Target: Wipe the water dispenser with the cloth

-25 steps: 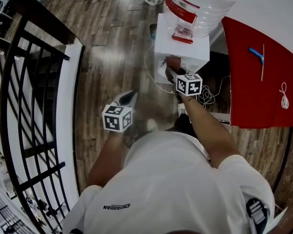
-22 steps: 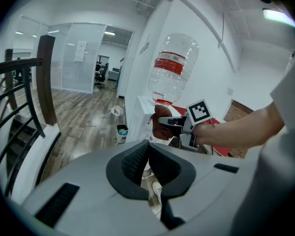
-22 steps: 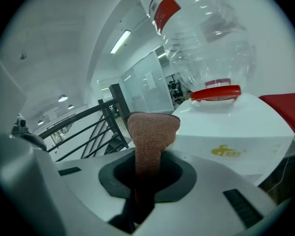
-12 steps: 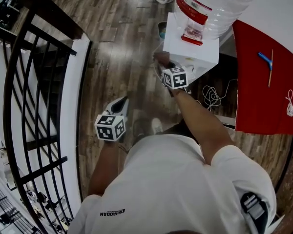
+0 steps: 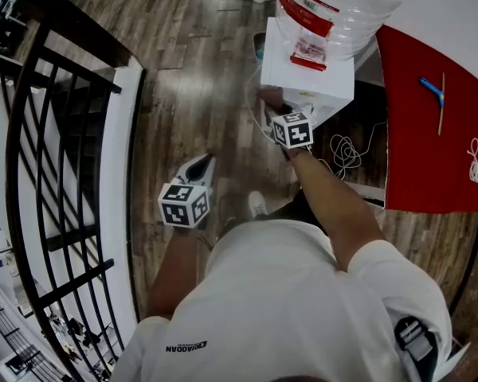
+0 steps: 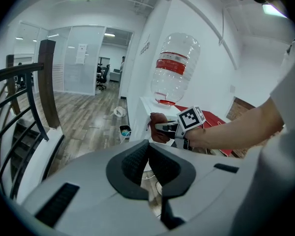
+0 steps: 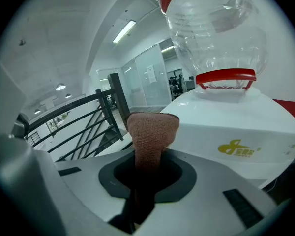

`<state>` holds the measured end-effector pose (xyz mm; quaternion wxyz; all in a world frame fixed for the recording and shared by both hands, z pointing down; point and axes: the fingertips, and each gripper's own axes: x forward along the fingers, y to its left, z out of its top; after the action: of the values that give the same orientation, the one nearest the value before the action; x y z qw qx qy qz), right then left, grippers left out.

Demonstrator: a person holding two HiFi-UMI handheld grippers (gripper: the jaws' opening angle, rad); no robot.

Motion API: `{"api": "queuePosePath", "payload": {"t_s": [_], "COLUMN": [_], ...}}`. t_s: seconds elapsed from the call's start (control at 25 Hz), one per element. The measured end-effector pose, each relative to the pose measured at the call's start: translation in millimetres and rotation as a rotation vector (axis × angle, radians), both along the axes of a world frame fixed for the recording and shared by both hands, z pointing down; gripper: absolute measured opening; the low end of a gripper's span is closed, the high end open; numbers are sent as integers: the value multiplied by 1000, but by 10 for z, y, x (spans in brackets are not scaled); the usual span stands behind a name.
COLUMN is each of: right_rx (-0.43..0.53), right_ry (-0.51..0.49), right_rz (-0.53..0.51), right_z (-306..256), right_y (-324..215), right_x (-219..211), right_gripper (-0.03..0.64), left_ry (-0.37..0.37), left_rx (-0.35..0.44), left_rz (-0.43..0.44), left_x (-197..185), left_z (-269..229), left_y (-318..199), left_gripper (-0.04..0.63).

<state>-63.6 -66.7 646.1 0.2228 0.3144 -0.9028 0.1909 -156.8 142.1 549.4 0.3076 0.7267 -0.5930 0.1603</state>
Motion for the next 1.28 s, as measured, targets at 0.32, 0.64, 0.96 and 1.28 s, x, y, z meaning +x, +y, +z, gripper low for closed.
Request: {"api": "queuePosePath", "payload": {"t_s": [0.32,0.64,0.96,1.28], "right_rx": [3,3,6,-4], "right_ry": [15,31,46,73], "right_rz": [71,175,277,366], "right_z": [33,57,54,75], "right_y": [-87,-165,-298,-388], "right_x": [482,1158,1845,2484], "right_gripper": [55,55,55,55], "left_ry": [8,15,10,5], "left_rx": [3,3,11,15], "left_rz": [57,122,198,241], "left_x": [229,502,827,1030], "left_z": [17,33,2,-34], "left_y": [-141,-274,-459,-587], "left_gripper": [-11,-11,-11,-11]}}
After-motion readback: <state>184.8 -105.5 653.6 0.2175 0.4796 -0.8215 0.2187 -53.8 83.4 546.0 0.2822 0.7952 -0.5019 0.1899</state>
